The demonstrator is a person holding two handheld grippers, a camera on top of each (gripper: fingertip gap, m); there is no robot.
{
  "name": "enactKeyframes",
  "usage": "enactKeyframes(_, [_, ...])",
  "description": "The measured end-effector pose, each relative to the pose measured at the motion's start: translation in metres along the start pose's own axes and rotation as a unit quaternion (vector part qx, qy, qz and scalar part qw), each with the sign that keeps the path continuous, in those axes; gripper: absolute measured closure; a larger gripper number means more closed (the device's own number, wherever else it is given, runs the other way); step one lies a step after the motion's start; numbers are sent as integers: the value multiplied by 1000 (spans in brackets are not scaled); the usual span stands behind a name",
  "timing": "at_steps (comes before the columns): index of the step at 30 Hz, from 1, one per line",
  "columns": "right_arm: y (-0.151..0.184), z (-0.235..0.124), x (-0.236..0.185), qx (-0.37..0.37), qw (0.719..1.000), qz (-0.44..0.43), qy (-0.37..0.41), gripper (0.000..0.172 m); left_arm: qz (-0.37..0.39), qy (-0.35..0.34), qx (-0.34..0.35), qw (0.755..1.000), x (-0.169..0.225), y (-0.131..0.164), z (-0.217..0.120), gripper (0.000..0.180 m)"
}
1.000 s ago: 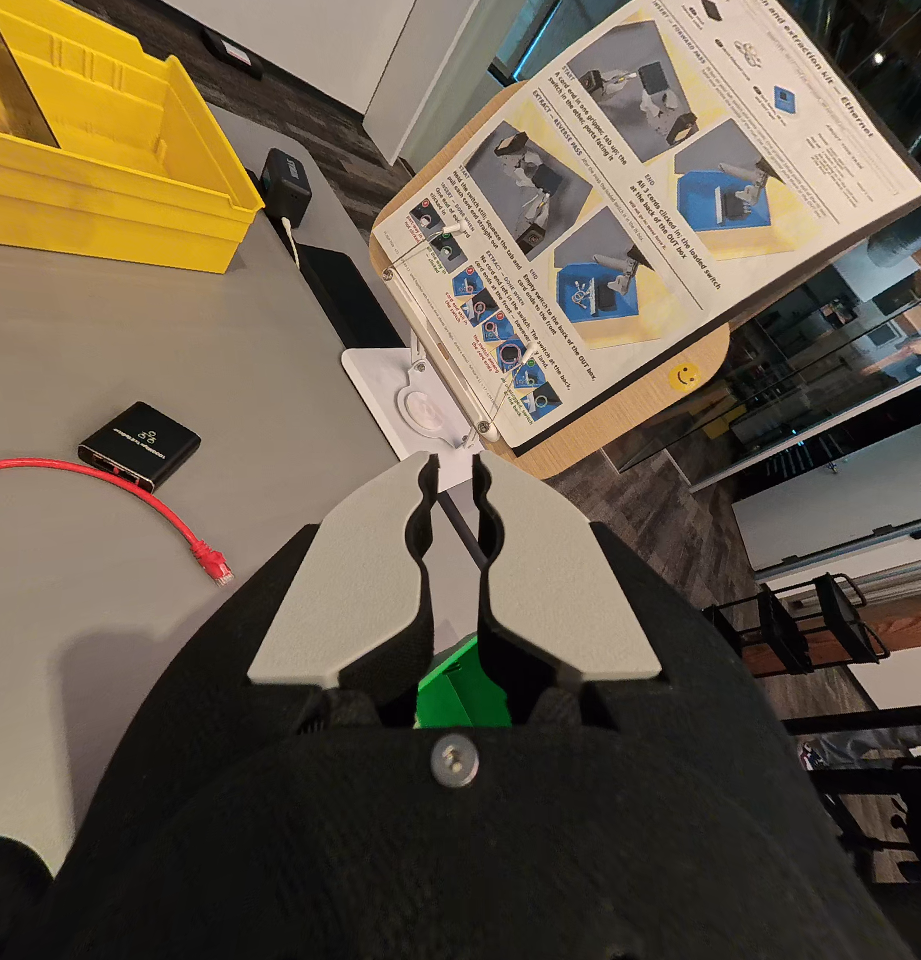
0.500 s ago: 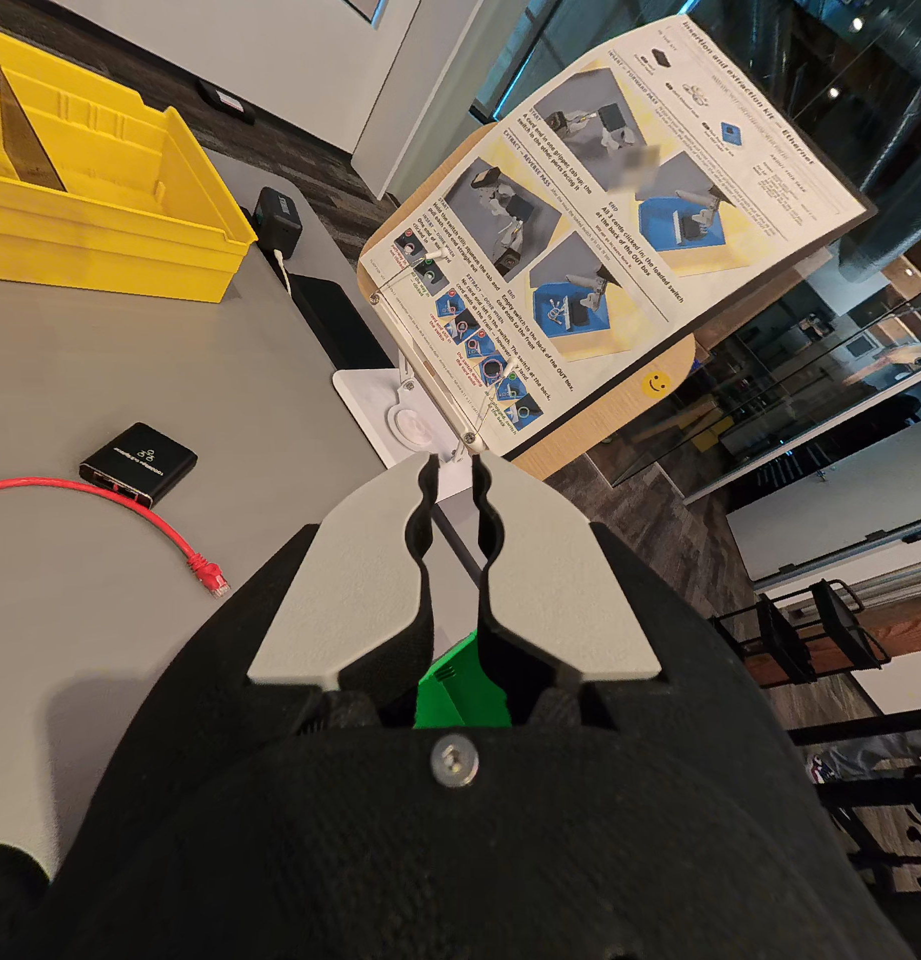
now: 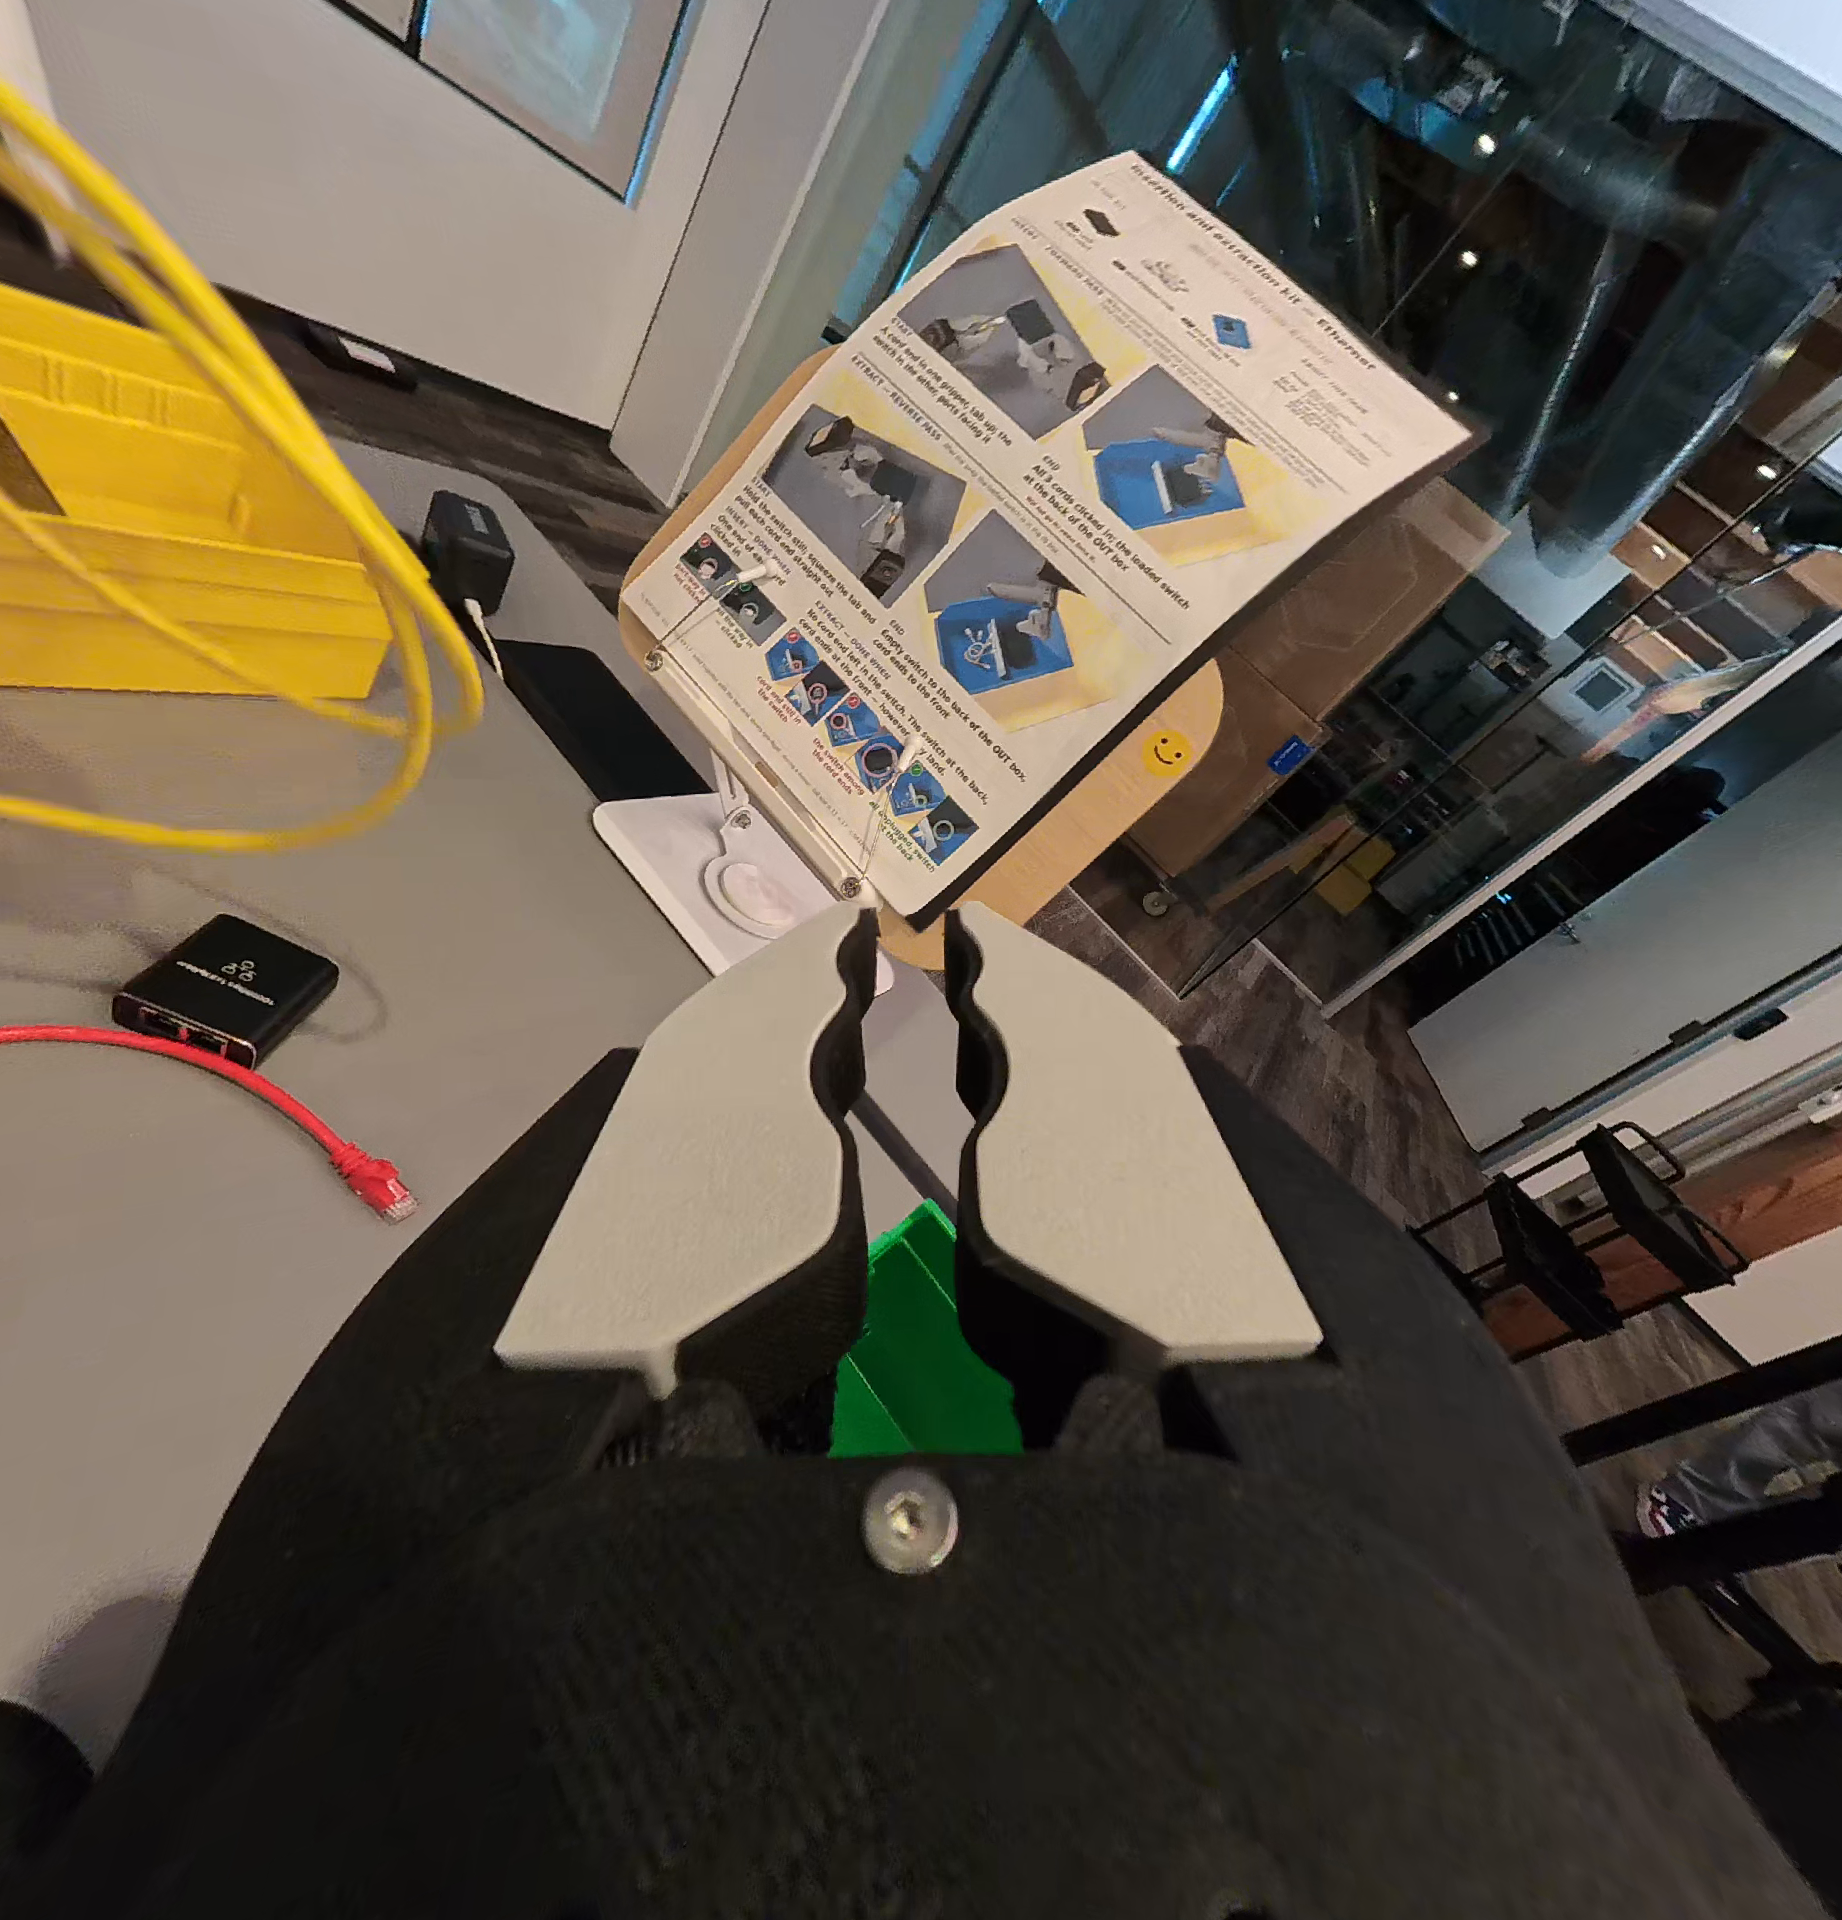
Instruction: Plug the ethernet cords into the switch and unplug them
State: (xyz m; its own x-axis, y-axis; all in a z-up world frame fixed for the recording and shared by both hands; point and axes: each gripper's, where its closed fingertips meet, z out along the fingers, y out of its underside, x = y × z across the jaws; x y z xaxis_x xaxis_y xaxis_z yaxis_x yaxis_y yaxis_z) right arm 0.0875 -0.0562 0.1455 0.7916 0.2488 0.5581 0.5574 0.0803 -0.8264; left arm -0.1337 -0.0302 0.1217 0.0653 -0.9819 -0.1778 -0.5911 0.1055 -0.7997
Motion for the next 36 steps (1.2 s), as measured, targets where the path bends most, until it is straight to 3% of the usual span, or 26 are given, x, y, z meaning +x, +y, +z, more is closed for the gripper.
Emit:
enactKeyframes(5, [3,-6,6,3,1000,8,6,158,29,24,1,999,37,3,73,168])
enactKeyframes(11, [2,-10,9,15,1000,16,8,158,114,2,-94,989,92,70,147,168])
enactKeyframes(16, [1,-9,7,16,1000,14,3,158,73,79,-140,984,145,121,173,168])
enactKeyframes(20, [-1,-6,3,14,1000,11,-4,158,65,85,-129,986,154,135,179,168])
enactKeyframes(27, [2,-2,-1,4,1000,8,-12,158,-31,165,-119,979,169,149,180,136])
enactKeyframes(30, [3,-2,-1,2,1000,9,-13,158,-60,167,-67,982,159,135,162,127])
enactKeyframes(33, [4,-2,0,2,1000,12,-14,158,-77,127,13,989,128,105,109,126])
enactKeyframes(36, [6,1,-2,-3,1000,14,-17,158,-64,9,20,998,53,98,22,127])
